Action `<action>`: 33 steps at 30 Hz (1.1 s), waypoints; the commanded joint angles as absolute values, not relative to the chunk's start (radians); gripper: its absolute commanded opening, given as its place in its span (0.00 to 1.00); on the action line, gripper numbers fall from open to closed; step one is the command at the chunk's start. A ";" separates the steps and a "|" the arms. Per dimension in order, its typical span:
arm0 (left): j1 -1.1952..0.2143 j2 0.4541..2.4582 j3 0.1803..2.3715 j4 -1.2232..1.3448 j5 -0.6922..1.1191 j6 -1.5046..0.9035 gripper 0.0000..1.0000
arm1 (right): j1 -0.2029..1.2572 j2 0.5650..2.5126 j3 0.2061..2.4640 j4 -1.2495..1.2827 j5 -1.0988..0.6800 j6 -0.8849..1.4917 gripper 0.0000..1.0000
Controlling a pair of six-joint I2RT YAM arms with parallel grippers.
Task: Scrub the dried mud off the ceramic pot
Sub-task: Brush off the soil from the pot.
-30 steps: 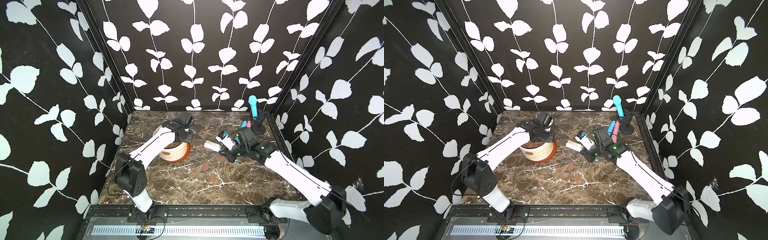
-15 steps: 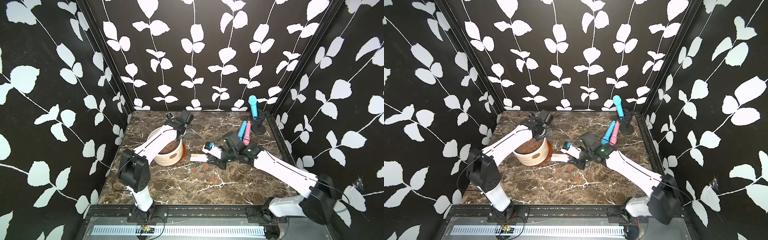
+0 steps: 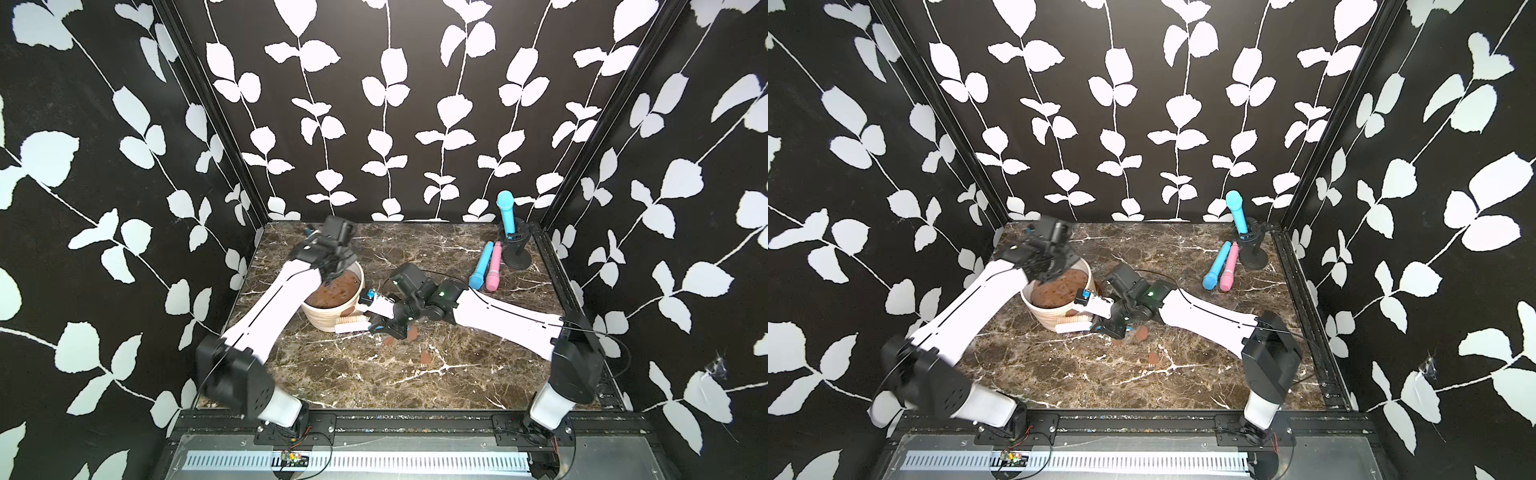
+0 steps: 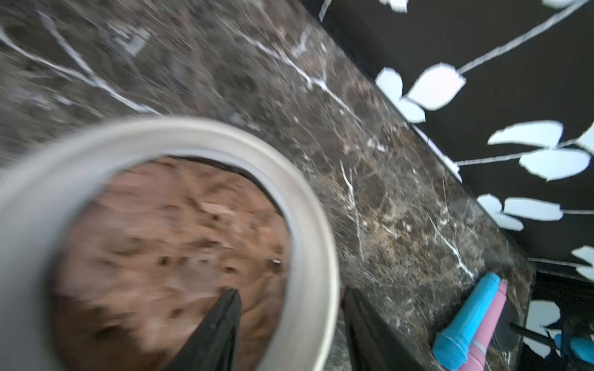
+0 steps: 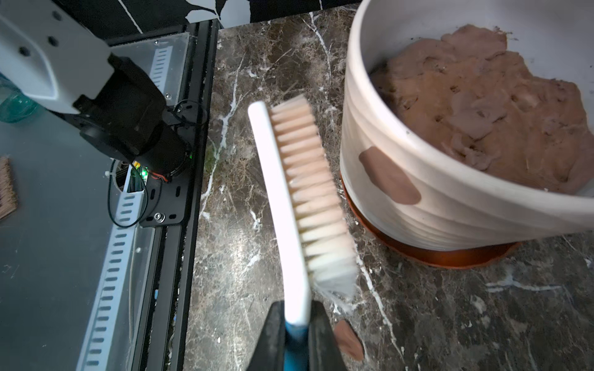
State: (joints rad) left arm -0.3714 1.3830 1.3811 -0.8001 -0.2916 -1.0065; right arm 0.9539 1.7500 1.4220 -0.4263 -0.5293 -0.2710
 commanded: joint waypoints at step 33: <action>-0.204 1.205 1.053 -0.856 -0.365 -0.820 0.57 | 0.730 1.488 1.174 -0.652 -0.637 -0.152 0.00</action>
